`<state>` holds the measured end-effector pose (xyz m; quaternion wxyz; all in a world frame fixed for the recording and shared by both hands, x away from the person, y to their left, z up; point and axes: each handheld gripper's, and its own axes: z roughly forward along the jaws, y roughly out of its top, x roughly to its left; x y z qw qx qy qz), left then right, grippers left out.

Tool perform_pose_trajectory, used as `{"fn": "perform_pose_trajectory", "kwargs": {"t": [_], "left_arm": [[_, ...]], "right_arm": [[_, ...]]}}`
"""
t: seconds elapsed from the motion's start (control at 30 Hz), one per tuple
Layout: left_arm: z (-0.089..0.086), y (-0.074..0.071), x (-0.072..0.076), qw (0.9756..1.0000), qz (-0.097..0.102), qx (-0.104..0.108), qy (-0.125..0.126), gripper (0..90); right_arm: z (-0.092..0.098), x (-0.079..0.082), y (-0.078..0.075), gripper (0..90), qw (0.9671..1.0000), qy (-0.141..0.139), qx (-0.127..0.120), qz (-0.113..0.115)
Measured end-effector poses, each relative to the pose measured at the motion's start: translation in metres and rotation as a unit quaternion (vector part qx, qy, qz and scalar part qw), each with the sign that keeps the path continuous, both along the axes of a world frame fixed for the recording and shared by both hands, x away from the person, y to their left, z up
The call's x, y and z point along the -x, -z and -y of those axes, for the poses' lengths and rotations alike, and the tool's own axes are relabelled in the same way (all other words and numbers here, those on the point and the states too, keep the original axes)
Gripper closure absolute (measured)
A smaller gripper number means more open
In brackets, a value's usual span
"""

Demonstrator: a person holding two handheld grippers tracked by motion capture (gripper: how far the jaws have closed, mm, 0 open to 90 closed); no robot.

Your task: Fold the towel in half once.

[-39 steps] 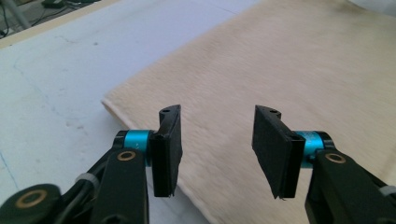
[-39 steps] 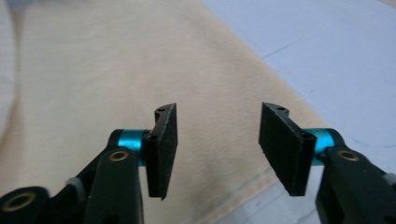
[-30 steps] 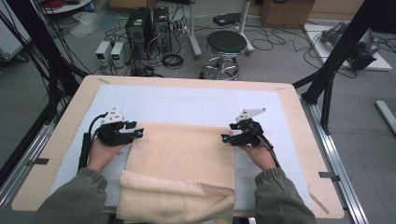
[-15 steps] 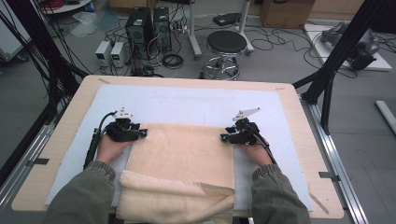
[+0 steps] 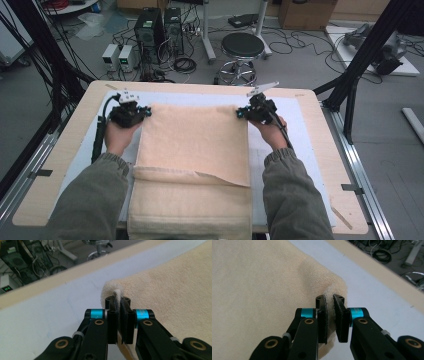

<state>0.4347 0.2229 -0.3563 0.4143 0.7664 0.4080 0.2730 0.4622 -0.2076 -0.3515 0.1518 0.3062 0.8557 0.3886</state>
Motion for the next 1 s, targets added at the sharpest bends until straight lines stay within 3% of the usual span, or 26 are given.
{"fn": "perform_pose_trajectory", "kwargs": {"t": [0.03, 0.07, 0.13, 0.2, 0.27, 0.3, 0.37, 0.4, 0.47, 0.53, 0.7, 0.73, 0.8, 1.0], "left_arm": [[0.000, 0.000, 0.000, 1.0000, 0.000, 0.000, 0.000, 85.5], [0.001, -0.019, -0.006, 0.9998, 0.019, -0.003, -0.001, 85.4], [0.002, -0.025, -0.009, 0.9998, 0.022, -0.003, -0.001, 81.1], [0.004, -0.027, -0.013, 0.9999, 0.013, -0.006, -0.004, 70.3], [0.002, -0.021, -0.013, 1.0000, -0.007, -0.004, 0.004, 65.0], [0.000, -0.011, -0.011, 0.9997, -0.020, -0.005, 0.012, 63.6], [-0.001, -0.006, -0.008, 0.9996, -0.023, -0.006, 0.018, 61.7], [-0.004, 0.002, -0.003, 0.9993, -0.029, -0.002, 0.025, 60.6], [-0.005, 0.010, 0.002, 0.9989, -0.033, 0.001, 0.034, 58.7], [-0.007, 0.016, 0.009, 0.9984, -0.037, 0.004, 0.042, 56.8], [-0.009, 0.024, 0.023, 0.9974, -0.038, 0.011, 0.061, 52.6], [-0.009, 0.024, 0.027, 0.9957, -0.056, 0.007, 0.074, 50.7], [-0.010, 0.025, 0.036, 0.9957, -0.045, 0.013, 0.080, 48.0], [-0.017, 0.032, 0.059, 0.9948, -0.038, 0.014, 0.093, 46.6]], "right_arm": [[0.000, -0.004, -0.010, 83.0, 1.0000, 0.003, 0.002, 0.005], [0.000, -0.008, -0.018, 82.8, 0.9999, 0.008, -0.001, 0.012], [0.001, -0.014, -0.029, 79.5, 0.9996, 0.017, -0.008, 0.020], [0.003, -0.018, -0.026, 63.9, 0.9993, 0.029, -0.016, 0.017], [0.005, -0.019, -0.017, 55.3, 0.9992, 0.033, -0.020, -0.010], [0.007, -0.017, -0.012, 51.2, 0.9993, 0.032, -0.017, -0.013], [0.008, -0.016, -0.006, 42.9, 0.9987, 0.025, -0.013, -0.041], [0.009, -0.013, -0.004, 42.6, 0.9984, 0.025, -0.011, -0.049], [0.009, -0.003, -0.002, 42.2, 0.9994, 0.022, -0.010, -0.027], [0.011, 0.005, 0.002, 39.3, 0.9994, 0.019, -0.011, -0.028], [0.016, 0.027, 0.010, 36.0, 0.9996, 0.011, -0.017, -0.019], [0.016, 0.032, 0.012, 35.7, 0.9997, 0.012, -0.016, -0.016], [0.017, 0.040, 0.014, 34.3, 0.9998, 0.008, -0.016, -0.013], [0.019, 0.065, 0.018, 34.2, 0.9998, -0.009, -0.016, 0.005]]}}
